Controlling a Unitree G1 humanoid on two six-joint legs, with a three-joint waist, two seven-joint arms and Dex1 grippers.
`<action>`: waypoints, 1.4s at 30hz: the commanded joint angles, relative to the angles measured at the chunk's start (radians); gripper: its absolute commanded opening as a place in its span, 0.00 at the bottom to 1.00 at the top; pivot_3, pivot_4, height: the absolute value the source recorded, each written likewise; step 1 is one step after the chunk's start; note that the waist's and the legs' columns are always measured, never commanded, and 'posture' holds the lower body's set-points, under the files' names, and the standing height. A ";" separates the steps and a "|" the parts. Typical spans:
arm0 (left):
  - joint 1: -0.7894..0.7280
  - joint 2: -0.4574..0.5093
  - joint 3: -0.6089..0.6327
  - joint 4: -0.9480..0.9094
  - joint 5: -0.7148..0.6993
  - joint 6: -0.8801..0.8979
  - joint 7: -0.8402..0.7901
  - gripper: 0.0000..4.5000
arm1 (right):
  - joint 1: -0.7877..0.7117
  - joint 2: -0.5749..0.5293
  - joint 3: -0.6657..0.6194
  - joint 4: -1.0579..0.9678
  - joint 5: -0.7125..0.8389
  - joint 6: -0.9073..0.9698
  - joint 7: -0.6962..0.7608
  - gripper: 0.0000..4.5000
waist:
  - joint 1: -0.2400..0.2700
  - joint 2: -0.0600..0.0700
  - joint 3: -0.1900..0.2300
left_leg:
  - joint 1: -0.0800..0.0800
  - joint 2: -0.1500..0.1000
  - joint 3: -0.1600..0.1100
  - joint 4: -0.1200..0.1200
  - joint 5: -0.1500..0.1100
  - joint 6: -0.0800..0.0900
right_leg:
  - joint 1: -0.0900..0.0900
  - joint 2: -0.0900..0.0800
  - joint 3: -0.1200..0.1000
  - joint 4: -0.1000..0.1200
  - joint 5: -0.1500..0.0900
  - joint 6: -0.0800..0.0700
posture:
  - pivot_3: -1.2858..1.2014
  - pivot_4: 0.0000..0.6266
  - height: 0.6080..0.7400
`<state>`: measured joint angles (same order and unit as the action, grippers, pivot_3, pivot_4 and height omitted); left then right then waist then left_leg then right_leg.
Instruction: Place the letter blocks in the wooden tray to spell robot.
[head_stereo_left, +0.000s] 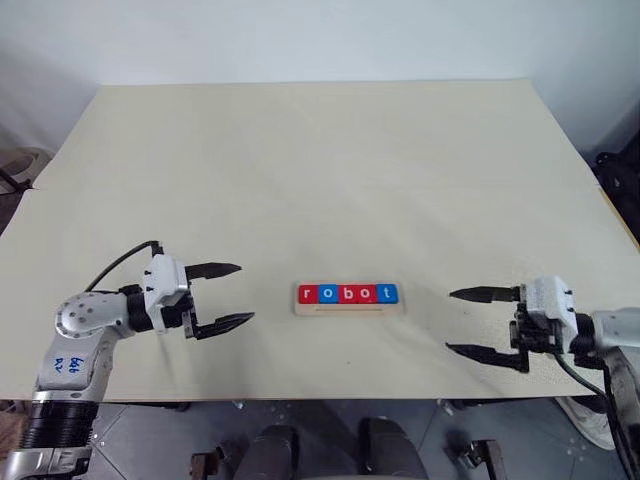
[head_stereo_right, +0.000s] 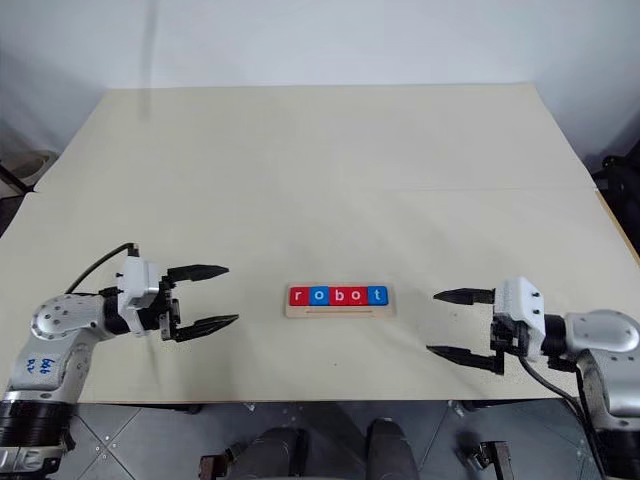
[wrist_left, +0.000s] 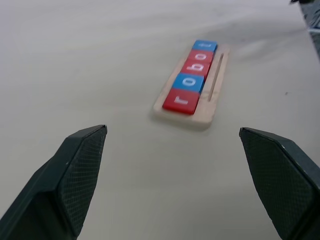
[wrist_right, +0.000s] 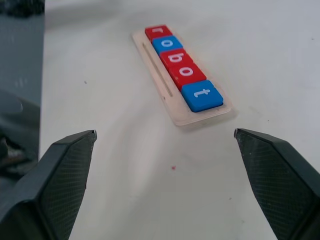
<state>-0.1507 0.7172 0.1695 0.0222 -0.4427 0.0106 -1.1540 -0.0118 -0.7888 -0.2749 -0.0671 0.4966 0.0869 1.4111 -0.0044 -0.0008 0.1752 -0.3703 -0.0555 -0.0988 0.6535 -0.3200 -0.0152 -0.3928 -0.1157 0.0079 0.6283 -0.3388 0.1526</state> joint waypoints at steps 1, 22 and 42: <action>0.016 0.012 0.037 0.003 -0.001 -0.022 0.006 1.00 | -0.005 0.022 -0.021 -0.026 0.052 -0.016 -0.014 0.99 | 0.003 0.000 0.000 | 0.000 0.000 0.000 0.000 0.000 0.000 | 0.000 0.000 0.000 0.000 0.000 0.000 | 0.52 0.24 1.00; 0.051 0.005 0.044 -0.045 0.001 -0.006 0.077 1.00 | -0.086 0.047 0.023 0.069 0.040 -0.092 -0.046 0.99 | 0.005 0.000 0.000 | 0.000 0.000 -0.001 0.000 0.000 0.000 | 0.001 -0.001 -0.001 -0.001 0.000 0.000 | 0.52 0.24 1.00; -0.021 -0.028 0.010 -0.058 -0.004 0.000 0.093 1.00 | -0.138 0.037 0.024 0.101 0.037 -0.079 -0.050 0.99 | 0.004 0.000 0.000 | 0.000 0.000 -0.001 0.000 0.000 0.000 | 0.000 0.000 -0.001 0.000 0.000 0.000 | 0.52 0.24 1.00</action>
<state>-0.1554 0.6859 0.1757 -0.0055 -0.4440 0.0156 -1.0613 -0.1483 -0.7427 -0.2427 0.0413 0.5272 0.0181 1.3612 -0.0002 -0.0008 0.1752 -0.3707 -0.0558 -0.0996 0.6538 -0.3199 -0.0152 -0.3923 -0.1161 0.0069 0.6281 -0.3388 0.1524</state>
